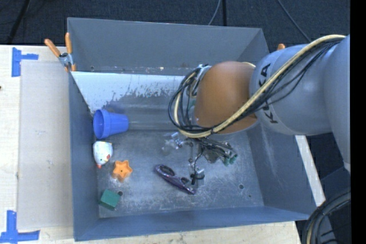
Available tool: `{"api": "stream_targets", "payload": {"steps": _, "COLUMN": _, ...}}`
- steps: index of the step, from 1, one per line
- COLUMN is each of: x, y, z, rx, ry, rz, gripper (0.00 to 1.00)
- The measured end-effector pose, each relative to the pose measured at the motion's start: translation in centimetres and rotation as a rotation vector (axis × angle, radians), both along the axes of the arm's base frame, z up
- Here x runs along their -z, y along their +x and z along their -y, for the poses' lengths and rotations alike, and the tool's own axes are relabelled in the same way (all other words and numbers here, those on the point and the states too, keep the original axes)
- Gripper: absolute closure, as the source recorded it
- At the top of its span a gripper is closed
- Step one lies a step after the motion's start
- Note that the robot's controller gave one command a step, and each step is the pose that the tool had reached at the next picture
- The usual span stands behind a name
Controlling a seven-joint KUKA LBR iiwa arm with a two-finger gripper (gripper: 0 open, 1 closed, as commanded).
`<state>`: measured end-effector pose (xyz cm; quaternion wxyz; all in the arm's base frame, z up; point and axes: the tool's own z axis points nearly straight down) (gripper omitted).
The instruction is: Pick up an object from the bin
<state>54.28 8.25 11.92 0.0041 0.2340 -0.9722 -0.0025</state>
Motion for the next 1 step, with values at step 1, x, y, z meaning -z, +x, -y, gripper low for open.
{"api": "stream_targets", "payload": {"steps": 1, "x": 1.15, "y": -0.56, "z": 0.42, "rx": 0.212, "ry": -0.001, "rz": -0.001, "gripper": 0.0}}
